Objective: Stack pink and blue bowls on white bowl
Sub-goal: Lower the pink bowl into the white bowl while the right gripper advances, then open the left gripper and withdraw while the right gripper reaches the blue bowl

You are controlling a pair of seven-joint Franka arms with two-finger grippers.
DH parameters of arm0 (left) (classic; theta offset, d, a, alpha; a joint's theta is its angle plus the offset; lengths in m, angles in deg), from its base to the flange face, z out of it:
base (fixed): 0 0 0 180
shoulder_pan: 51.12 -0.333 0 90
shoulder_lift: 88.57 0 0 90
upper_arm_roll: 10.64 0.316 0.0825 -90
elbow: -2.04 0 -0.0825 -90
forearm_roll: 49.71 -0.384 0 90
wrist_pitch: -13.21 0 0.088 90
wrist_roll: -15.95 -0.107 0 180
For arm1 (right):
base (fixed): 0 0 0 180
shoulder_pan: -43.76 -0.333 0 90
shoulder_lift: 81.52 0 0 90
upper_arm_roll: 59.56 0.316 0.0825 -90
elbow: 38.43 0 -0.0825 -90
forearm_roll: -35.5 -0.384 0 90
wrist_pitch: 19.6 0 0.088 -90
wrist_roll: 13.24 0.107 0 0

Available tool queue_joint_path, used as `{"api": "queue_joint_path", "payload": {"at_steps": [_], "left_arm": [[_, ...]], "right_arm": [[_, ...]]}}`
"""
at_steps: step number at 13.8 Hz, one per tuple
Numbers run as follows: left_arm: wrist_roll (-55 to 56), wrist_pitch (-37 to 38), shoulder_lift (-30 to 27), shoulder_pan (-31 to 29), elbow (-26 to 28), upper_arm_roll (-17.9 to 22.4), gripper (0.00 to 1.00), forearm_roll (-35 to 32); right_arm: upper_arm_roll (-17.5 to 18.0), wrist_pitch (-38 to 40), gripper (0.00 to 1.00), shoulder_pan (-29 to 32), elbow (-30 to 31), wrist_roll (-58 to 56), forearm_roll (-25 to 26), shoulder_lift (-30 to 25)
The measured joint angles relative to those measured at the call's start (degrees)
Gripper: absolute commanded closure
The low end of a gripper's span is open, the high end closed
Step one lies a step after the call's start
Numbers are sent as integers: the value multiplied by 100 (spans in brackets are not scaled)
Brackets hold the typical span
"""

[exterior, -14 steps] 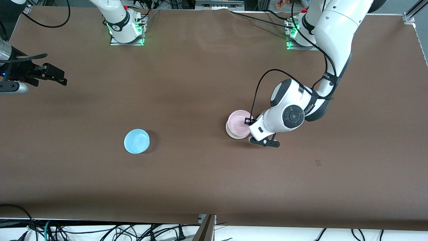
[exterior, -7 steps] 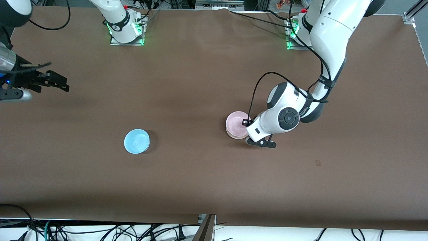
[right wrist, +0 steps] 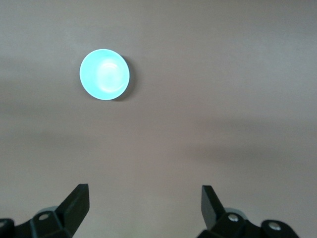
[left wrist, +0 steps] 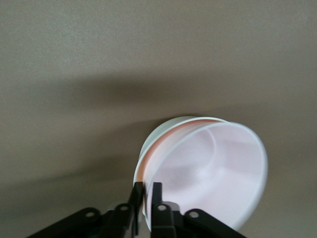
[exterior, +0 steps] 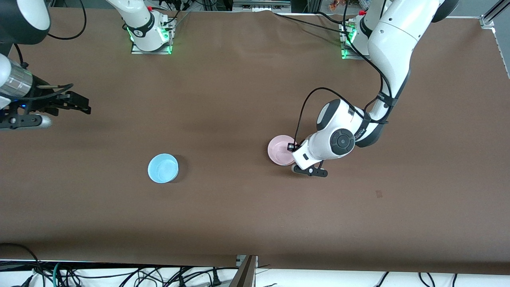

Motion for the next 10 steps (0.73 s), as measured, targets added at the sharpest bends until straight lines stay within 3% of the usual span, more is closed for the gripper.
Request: {"api": "queue_joint_path", "payload": {"at_steps": [5,10], "left_arm": [[0,149,-146,-47,-194,71,0,-39],[-3,1255,-1164,-276,-309,434,0,-1077]], "right_arm": [[5,-42,1,-124,-22,5,-12,638],[-27,-387,0,-103,-23,4,-230,1021]]}}
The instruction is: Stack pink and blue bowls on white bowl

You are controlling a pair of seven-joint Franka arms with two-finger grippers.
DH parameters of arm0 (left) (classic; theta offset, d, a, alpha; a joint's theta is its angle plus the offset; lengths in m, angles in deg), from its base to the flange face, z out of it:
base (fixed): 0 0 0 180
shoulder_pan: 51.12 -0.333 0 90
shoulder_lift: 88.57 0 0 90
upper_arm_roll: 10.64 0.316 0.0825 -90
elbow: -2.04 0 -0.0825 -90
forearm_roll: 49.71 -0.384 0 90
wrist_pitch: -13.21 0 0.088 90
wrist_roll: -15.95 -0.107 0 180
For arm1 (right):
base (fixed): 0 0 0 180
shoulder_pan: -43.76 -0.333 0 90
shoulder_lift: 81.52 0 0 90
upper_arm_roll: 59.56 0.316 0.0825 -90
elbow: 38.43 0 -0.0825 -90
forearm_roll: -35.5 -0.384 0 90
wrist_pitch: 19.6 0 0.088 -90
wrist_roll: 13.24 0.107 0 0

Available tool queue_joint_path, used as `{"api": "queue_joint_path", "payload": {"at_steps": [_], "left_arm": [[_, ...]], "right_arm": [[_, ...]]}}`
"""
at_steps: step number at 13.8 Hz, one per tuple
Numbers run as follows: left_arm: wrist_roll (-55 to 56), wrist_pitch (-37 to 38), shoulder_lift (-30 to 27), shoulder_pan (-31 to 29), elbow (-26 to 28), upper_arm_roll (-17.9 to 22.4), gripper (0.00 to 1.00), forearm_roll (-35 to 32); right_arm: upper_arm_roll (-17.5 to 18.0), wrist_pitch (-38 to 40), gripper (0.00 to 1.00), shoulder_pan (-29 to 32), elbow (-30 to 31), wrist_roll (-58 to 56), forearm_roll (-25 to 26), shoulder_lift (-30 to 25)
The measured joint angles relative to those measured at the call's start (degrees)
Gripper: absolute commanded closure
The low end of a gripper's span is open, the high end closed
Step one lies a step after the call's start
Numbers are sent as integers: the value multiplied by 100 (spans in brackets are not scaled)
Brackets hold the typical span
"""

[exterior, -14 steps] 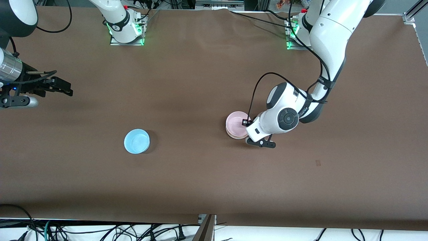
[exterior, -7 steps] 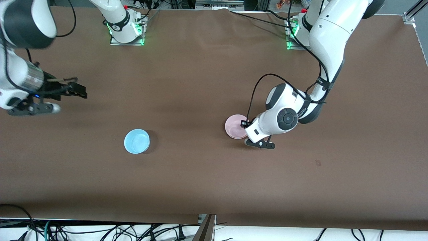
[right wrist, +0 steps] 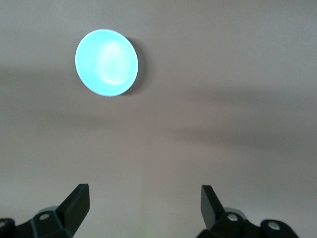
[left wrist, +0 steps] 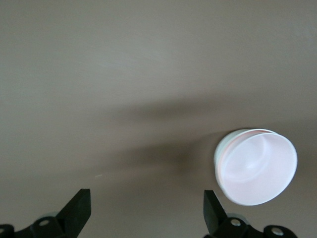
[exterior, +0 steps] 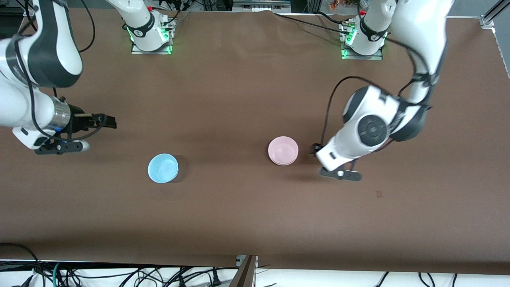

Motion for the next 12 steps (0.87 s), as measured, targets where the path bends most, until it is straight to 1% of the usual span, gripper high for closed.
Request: {"api": "queue_joint_path", "payload": {"at_steps": [2,5,6,8,9,10,12], "left_arm": [[-105,259,-406,-292,-2,23,0,-75],[-857,576,-853,-807,-3,29,0,-79],[-1004,788,-1005,-982,-8,30,0,-79],[-1142,1502,-1388,-1263,-23,30,0,-79],[-1177,1813,-1598,-1344,-26,30,0,-79],[-1189,1970,-1790,-1380,-26,30,0,-79],[-1189,2032,-2019,-1387,-32,28,0,-79]], "right_arm": [[3,-452,0,-13,13,0,-32,378],[17,-1164,0,-119,29,0,-30,960],[17,-1420,0,-166,47,0,-28,1121],[17,-2021,0,-225,118,-3,-26,1385],[19,-2354,0,-265,191,-3,-26,1479],[19,-2752,1,-321,303,-3,-26,1541],[20,-3631,0,-419,653,-2,-26,1626]]}}
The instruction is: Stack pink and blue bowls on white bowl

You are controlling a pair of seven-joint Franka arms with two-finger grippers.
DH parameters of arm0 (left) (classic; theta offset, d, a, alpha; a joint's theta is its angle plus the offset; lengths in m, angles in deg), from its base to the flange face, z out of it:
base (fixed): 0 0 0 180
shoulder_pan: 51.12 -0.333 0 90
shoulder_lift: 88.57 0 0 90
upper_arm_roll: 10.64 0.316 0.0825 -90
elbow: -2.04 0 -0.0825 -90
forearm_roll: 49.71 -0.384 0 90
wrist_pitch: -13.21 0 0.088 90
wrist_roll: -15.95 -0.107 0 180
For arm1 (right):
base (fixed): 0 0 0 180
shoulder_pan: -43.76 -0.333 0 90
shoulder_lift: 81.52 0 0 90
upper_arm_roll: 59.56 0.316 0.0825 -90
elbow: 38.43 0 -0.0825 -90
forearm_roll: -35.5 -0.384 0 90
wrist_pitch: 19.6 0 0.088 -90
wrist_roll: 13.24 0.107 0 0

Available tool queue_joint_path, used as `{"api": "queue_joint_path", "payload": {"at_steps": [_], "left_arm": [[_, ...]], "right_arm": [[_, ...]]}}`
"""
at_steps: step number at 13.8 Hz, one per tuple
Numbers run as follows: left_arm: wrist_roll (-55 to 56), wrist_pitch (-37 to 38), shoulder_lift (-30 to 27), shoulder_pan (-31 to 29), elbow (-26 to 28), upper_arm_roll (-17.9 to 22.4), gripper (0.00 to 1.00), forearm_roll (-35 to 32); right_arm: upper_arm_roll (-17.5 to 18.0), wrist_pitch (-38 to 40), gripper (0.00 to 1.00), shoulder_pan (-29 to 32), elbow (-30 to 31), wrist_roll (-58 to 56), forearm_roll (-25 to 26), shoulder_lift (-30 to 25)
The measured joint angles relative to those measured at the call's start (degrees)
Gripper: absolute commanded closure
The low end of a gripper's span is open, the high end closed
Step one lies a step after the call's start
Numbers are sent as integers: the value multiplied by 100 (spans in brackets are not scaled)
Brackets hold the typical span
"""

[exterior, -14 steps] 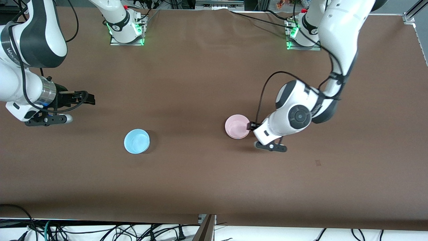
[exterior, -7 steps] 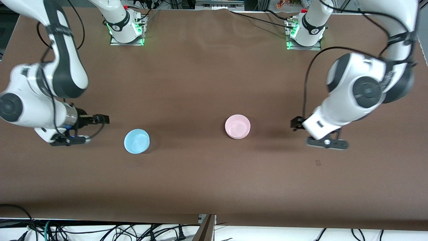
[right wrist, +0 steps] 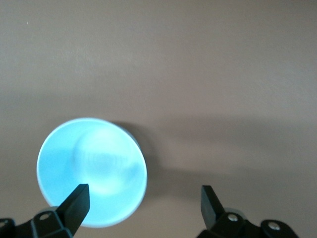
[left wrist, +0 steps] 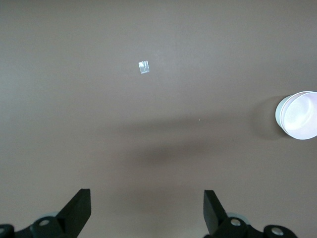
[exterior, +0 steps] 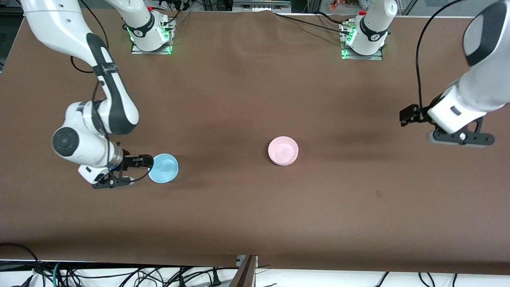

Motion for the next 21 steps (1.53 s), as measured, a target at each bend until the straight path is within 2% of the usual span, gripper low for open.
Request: {"api": "queue_joint_path", "payload": {"at_steps": [2,5,6,7,8,10,11,12,15,19,21], "left_arm": [[0,-4,-22,-45,-42,2,0,0],[0,-13,-17,-94,-111,25,0,-3],[8,-22,-40,-95,-120,48,0,-2],[12,-99,-116,-99,-77,117,0,56],[18,-311,-289,-104,110,249,0,248],[-16,-661,-750,-107,673,649,0,709],[-33,-695,-935,-108,874,790,0,787],[-37,-637,-1050,-107,975,839,0,782],[-38,-139,-1114,75,967,804,0,531],[-37,-4,-1114,183,966,612,0,456],[-37,-1,-1114,185,966,549,0,455]], "right_arm": [[-1,-547,1,-39,374,13,0,23],[-1,-808,1,-41,640,213,0,26],[-2,-810,3,-40,643,249,0,25],[-3,-811,9,-40,643,281,0,25],[-4,-810,12,-40,644,310,0,25],[-4,-810,24,-40,647,346,0,27],[-4,-810,30,-42,656,361,0,32],[-4,-810,39,-48,665,396,0,41],[-3,-810,70,-93,674,565,0,58],[-3,-810,100,-105,675,644,0,58],[-3,-810,100,-105,675,657,-2,58]]}}
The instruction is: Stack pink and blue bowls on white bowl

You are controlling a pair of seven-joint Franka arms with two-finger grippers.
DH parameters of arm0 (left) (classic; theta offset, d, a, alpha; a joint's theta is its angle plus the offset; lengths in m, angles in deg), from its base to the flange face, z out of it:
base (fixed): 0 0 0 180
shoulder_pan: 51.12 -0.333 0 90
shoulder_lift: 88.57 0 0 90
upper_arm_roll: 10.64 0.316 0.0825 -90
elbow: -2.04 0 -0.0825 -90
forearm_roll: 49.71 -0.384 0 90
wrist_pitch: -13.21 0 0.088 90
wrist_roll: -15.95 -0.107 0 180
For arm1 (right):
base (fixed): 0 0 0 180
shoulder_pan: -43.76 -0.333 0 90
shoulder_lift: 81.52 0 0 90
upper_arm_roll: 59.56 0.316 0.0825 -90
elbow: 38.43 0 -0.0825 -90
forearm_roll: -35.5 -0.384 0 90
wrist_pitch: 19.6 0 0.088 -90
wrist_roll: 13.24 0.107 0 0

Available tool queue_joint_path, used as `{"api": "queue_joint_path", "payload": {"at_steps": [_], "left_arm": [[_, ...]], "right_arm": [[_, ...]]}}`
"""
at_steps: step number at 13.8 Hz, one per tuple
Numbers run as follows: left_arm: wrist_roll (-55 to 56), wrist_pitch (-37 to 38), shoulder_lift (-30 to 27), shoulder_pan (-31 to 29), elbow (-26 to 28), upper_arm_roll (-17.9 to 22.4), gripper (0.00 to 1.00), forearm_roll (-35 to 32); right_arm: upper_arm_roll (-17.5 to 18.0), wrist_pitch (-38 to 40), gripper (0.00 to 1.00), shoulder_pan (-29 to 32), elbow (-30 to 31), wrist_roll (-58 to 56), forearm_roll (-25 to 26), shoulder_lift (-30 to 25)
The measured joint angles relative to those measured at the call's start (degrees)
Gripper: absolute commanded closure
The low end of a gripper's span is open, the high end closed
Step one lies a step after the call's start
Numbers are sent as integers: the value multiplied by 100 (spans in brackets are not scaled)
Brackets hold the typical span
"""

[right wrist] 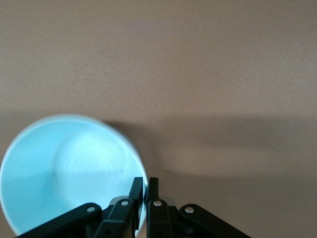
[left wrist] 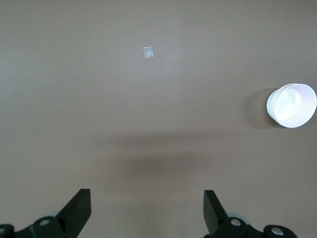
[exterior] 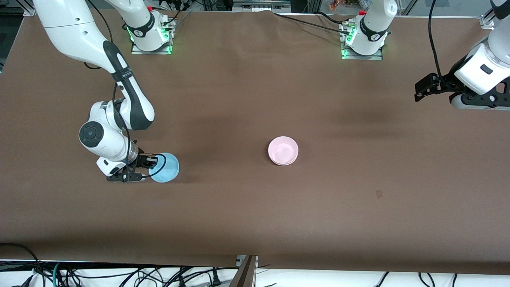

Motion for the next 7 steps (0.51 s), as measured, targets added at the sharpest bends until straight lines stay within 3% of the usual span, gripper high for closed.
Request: {"api": "queue_joint_path", "payload": {"at_steps": [4,7], "left_arm": [[0,2,1,0,0,-13,0,0],[0,2,24,0,0,-14,0,-1]], "right_arm": [[13,38,100,-7,-15,424,-28,-52],[163,708,100,-13,-165,704,-60,-321]]}}
